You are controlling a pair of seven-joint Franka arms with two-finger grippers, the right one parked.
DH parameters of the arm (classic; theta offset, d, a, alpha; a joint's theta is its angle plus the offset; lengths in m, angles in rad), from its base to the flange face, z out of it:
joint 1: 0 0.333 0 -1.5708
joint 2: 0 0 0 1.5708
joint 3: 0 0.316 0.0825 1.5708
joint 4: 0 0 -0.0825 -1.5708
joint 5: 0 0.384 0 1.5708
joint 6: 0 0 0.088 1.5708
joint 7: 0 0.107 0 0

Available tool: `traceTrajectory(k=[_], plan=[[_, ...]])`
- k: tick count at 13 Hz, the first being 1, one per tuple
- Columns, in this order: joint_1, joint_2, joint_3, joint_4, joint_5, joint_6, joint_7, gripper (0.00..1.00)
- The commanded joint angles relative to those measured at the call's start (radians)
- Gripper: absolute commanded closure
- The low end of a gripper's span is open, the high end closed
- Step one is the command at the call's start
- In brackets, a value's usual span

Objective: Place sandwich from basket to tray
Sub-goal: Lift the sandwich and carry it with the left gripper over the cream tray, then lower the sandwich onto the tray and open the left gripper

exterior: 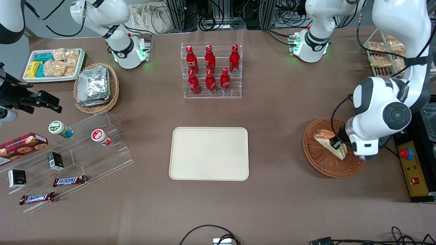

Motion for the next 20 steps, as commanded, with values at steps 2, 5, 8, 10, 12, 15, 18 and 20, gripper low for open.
traceTrajectory(k=[2, 5, 8, 10, 12, 15, 18, 20], plan=[[-0.21, 0.21, -0.009, 0.334, 0.007, -0.123, 0.001, 1.0], [-0.379, 0.41, -0.009, 0.521, 0.009, -0.1, 0.021, 1.0], [-0.481, 0.518, -0.009, 0.575, 0.007, 0.0, 0.058, 1.0], [-0.513, 0.538, -0.009, 0.574, 0.007, 0.024, 0.099, 1.0], [-0.53, 0.537, -0.007, 0.56, 0.008, 0.024, 0.183, 1.0], [-0.527, 0.537, -0.006, 0.517, 0.053, 0.041, 0.297, 1.0], [-0.527, 0.537, -0.004, 0.511, 0.056, 0.064, 0.305, 0.0], [-0.516, 0.52, -0.003, 0.514, 0.051, 0.061, 0.288, 0.0]])
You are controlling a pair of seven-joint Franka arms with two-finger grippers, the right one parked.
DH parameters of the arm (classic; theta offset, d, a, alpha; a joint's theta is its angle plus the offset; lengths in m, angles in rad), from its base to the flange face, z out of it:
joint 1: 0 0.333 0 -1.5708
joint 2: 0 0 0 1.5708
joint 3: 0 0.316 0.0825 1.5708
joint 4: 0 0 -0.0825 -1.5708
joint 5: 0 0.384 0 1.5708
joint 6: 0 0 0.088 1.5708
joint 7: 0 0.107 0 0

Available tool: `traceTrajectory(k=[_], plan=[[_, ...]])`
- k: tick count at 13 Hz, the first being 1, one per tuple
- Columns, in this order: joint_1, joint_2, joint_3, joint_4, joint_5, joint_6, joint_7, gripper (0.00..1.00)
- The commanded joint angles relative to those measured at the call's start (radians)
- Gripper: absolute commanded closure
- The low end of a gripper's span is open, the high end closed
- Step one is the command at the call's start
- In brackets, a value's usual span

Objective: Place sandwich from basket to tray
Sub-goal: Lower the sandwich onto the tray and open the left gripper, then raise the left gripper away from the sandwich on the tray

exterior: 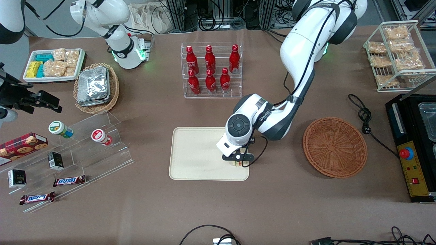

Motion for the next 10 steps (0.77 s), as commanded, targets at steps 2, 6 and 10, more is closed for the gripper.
traceTrajectory(k=[2, 6, 10], plan=[[0.007, -0.074, 0.011, -0.005, 0.005, -0.01, -0.006, 0.0], [0.01, -0.296, 0.087, -0.185, -0.005, -0.125, -0.023, 0.0], [0.01, -0.631, 0.193, -0.595, -0.018, -0.017, 0.126, 0.0]])
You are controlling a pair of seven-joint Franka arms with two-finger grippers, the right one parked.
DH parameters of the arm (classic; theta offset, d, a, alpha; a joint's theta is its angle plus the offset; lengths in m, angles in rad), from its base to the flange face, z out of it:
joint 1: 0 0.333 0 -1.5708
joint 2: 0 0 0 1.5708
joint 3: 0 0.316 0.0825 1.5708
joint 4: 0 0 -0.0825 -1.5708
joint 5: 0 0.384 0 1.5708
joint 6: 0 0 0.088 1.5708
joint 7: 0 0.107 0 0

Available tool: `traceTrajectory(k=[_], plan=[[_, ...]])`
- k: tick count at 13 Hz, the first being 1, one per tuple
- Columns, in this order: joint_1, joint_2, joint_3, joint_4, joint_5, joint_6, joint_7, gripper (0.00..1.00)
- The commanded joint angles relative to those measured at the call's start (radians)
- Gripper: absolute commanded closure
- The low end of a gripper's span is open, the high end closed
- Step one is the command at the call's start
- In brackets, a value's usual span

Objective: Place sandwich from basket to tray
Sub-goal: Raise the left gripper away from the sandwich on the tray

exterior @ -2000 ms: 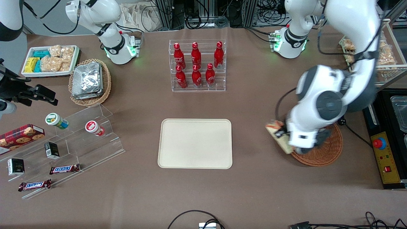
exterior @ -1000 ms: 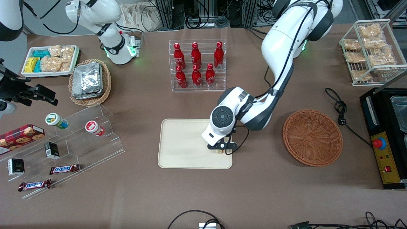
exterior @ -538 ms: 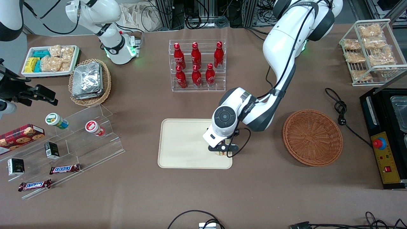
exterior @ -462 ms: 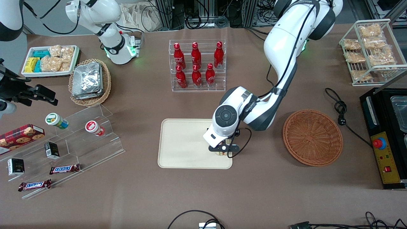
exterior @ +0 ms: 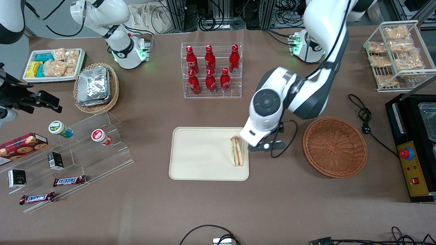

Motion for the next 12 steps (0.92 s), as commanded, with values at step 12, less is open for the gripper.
traceTrajectory(k=[12], plan=[[-0.002, -0.22, 0.493, -0.007, -0.101, -0.159, 0.424, 0.0]])
